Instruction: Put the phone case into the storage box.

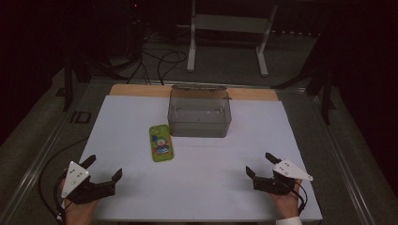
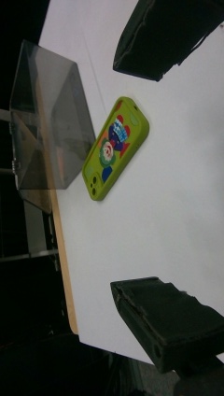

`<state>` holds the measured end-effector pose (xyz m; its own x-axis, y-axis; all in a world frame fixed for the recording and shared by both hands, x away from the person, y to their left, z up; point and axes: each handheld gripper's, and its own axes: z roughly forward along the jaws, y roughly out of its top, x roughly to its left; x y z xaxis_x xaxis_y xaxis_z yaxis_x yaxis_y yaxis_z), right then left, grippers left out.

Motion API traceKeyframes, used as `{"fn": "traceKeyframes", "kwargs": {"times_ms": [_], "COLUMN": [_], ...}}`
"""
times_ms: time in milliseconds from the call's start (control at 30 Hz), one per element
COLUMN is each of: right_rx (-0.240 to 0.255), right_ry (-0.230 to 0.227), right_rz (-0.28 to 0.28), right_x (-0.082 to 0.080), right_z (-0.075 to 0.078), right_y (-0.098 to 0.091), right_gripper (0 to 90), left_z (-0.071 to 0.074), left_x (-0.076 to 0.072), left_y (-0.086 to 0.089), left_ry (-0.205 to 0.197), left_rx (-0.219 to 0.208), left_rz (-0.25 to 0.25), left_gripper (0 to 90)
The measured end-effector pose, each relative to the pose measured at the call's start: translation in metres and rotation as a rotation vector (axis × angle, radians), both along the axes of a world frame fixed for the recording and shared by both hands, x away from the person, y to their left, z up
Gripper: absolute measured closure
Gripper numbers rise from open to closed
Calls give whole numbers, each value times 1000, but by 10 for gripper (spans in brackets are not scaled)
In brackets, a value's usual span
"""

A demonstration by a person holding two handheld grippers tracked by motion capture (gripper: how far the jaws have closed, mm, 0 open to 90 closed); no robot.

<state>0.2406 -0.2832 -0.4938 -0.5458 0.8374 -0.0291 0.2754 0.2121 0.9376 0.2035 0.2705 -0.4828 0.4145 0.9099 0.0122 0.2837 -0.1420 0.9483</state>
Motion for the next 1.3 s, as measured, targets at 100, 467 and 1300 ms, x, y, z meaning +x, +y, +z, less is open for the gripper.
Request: {"fn": "traceKeyframes", "kwargs": {"times_ms": [100, 467, 1300], "right_rx": [-2, -6, 5], "right_ry": [0, 1, 9], "right_rz": [1, 2, -14], "right_x": [0, 1, 3], "right_z": [0, -1, -2], "right_y": [0, 1, 1], "right_gripper": [89, 90, 90], "left_z": [0, -1, 13], "left_x": [0, 0, 21], "left_y": [0, -1, -24], "left_ry": [4, 7, 7], "left_rx": [-1, 15, 44], "left_rz": [0, 2, -84], "left_gripper": [0, 2, 24]}}
